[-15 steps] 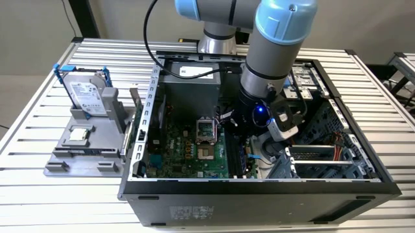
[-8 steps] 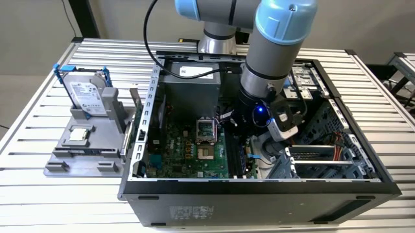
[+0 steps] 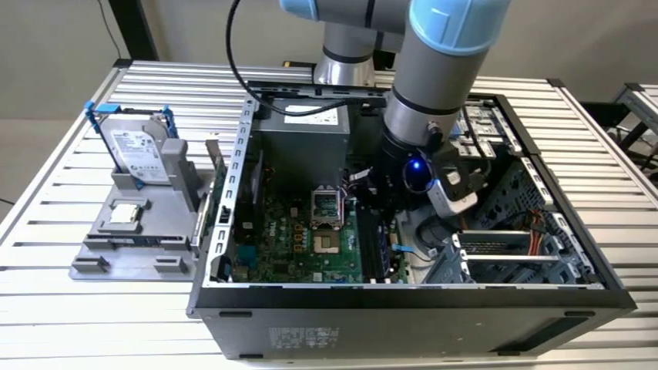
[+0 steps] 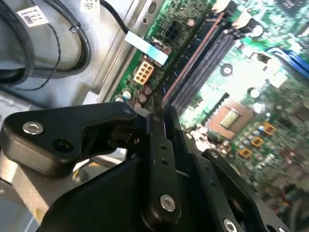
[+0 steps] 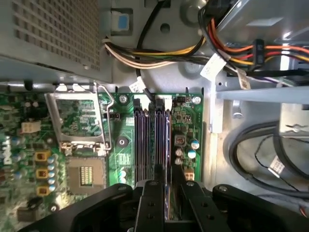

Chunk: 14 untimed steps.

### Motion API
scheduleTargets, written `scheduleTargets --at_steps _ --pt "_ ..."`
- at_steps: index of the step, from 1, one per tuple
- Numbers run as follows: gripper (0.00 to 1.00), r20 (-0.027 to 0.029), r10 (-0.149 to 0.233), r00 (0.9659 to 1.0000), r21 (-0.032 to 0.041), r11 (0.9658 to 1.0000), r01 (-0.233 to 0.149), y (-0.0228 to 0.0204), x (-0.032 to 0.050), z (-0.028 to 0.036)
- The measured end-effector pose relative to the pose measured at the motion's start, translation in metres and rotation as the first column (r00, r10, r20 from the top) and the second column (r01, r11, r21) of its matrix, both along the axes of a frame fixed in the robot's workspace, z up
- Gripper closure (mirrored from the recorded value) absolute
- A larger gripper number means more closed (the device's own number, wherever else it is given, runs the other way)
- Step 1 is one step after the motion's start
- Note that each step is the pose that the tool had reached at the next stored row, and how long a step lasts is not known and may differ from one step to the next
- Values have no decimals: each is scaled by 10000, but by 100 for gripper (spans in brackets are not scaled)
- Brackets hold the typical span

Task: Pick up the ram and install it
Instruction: 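Insert the ram into the slot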

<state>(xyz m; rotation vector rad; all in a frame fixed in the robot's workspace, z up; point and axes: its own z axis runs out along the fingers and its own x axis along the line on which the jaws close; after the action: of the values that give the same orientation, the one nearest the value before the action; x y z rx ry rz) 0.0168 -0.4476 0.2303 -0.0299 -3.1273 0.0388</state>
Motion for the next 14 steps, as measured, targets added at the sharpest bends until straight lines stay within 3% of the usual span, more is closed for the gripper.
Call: scheduleTargets --at_steps 4,8,9,14 --pt "0 -1 0 10000 0 10000 0 0 0 174" --pt "0 5 2 10000 0 10000 -2 0 0 177" --pt "100 8 0 10000 1 10000 0 0 -1 177" --pt "100 18 0 10000 0 10000 0 0 -1 177"
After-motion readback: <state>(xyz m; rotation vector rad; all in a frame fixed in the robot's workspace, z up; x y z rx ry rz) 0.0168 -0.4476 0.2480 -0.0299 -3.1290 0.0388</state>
